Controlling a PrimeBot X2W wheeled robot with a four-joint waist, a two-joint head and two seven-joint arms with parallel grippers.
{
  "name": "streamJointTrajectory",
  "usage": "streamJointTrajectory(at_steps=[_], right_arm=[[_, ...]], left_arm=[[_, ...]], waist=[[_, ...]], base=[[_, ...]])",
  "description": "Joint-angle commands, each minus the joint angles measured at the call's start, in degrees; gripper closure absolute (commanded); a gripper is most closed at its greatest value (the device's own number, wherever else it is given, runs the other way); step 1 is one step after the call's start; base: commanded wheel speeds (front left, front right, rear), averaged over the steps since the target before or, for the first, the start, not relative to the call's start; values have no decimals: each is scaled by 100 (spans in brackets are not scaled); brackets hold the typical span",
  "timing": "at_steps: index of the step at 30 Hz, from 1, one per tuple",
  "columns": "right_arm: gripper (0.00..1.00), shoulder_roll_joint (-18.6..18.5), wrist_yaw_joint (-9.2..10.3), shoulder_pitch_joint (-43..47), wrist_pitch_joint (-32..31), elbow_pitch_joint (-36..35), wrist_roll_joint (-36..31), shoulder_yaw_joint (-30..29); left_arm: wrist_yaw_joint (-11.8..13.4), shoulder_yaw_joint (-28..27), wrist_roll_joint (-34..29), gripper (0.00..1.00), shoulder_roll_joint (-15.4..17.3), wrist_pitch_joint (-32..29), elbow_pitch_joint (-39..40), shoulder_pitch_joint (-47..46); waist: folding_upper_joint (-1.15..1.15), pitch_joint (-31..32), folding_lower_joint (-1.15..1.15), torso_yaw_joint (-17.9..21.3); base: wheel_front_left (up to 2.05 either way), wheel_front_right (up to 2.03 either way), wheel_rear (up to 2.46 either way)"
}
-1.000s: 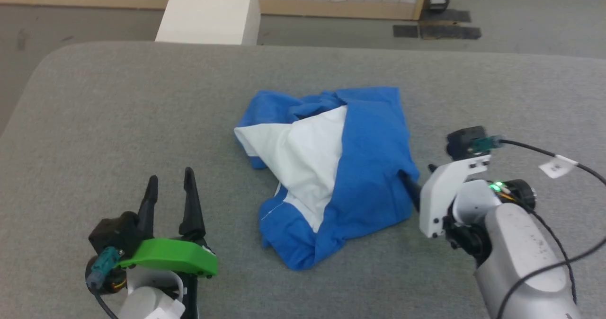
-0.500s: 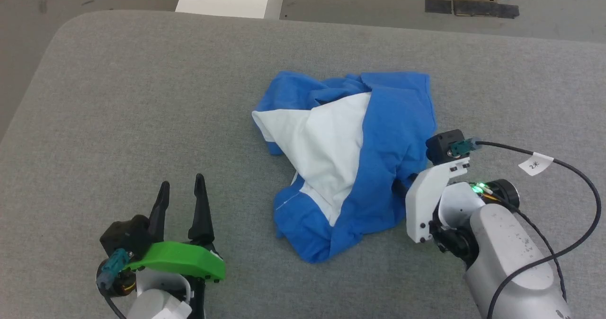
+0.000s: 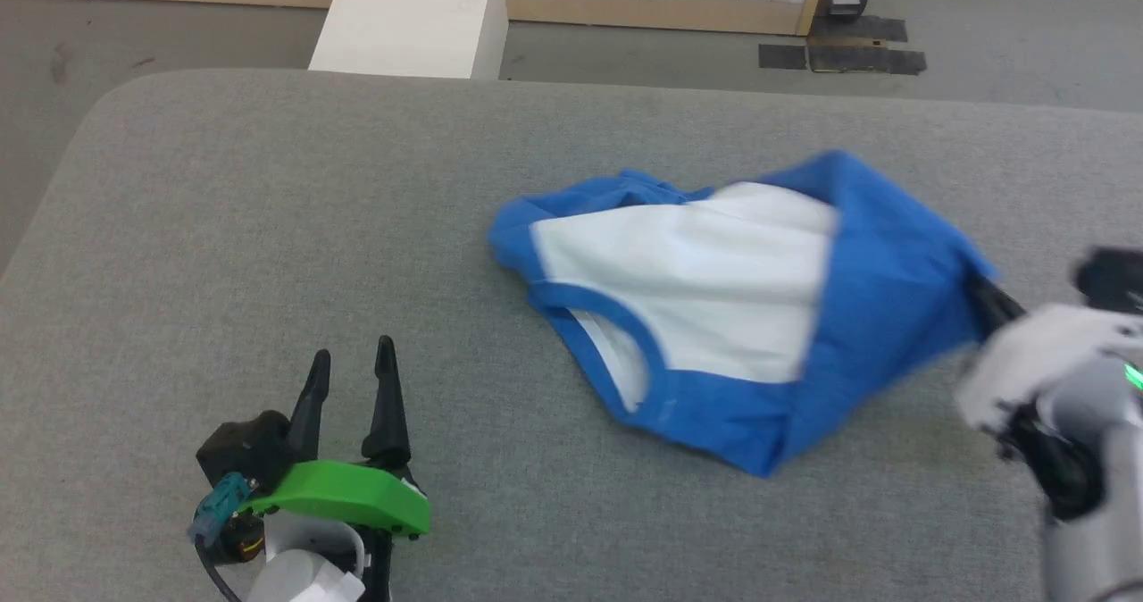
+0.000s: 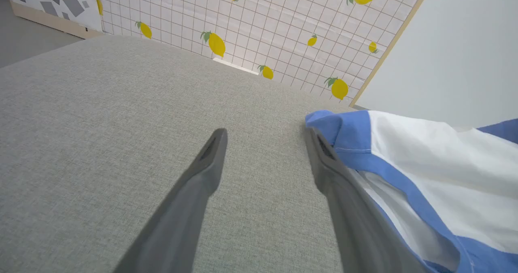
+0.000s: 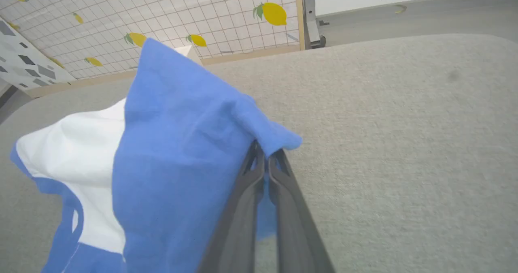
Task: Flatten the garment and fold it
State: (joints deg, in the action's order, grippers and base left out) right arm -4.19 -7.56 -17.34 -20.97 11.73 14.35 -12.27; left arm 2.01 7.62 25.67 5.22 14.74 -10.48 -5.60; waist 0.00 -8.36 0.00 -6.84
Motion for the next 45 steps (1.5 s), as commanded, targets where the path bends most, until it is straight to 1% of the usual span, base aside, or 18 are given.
streamJointTrajectory(at_steps=[1,5,7,8,9,10,13,16,18,21,23,25,27,30,32,34,40,45], right_arm=[[100,-2,8,234,-90,-105,-147,-313],[100,81,8,820,-515,-195,-611,-1256],[100,114,8,1033,-748,-129,-778,-1502],[93,121,8,1073,-755,-118,-783,-1521],[50,125,8,1083,-671,-85,-624,-1490],[0,127,8,1080,-564,-62,-475,-1455],[0,129,8,1030,13,-93,-11,-1378],[0,130,8,998,543,-177,180,-1391],[0,130,8,994,867,-278,222,-1465],[0,130,8,981,1036,-407,225,-1490],[0,130,8,960,1044,-489,203,-1447],[0,131,8,918,1032,-566,229,-1351],[0,131,8,869,1034,-604,272,-1240],[0,131,8,820,1044,-574,329,-1116],[0,131,8,796,1060,-525,359,-1015],[0,131,8,780,1079,-465,400,-924],[0,131,8,709,1207,-281,509,-753],[0,131,8,624,1311,-186,536,-709]], left_arm=[[-43,-8,-97,0,-30,26,-30,1],[-80,6,-88,0,-58,26,-83,40],[-85,4,-66,0,-71,26,-121,70],[-89,9,-54,0,-76,26,-150,83],[-97,19,-37,0,-80,26,-189,84],[-102,27,-25,0,-83,24,-217,76],[-131,64,24,0,-92,-20,-266,-7],[-163,126,79,0,-104,-142,-252,-176],[-198,256,60,0,-110,-345,-223,-398],[-246,418,97,0,-129,-712,-226,-892],[-303,541,216,0,-152,-1112,-349,-1336],[-300,656,324,0,-169,-1640,-594,-1839],[-240,770,402,0,-179,-2288,-923,-2364],[-54,954,511,0,-190,-3460,-1527,-3087],[101,970,566,0,-187,-4012,-1834,-3503],[227,1028,503,0,-136,-4426,-2105,-3857],[498,1189,265,0,56,-5053,-2695,-4412],[661,1251,214,0,121,-5339,-2957,-4427]], waist=[[0,53,0,41],[0,77,0,36],[0,95,0,52],[0,104,0,65],[0,111,0,82],[0,118,0,97],[0,165,0,165],[0,191,0,231],[0,183,0,279],[0,102,0,379],[0,24,0,472],[0,-79,0,595],[0,-192,0,741],[0,-363,0,941],[0,-482,0,1081],[0,-602,0,1206],[0,-891,0,1452],[0,-971,0,1462]], base=[[0,0,0],[0,0,0],[0,0,0],[0,0,0],[0,0,0],[0,0,0],[0,0,0],[0,0,0],[0,0,0],[0,0,0],[0,0,0],[0,0,0],[0,0,0],[0,0,0],[0,0,0],[0,0,0],[0,0,0],[0,0,0]])
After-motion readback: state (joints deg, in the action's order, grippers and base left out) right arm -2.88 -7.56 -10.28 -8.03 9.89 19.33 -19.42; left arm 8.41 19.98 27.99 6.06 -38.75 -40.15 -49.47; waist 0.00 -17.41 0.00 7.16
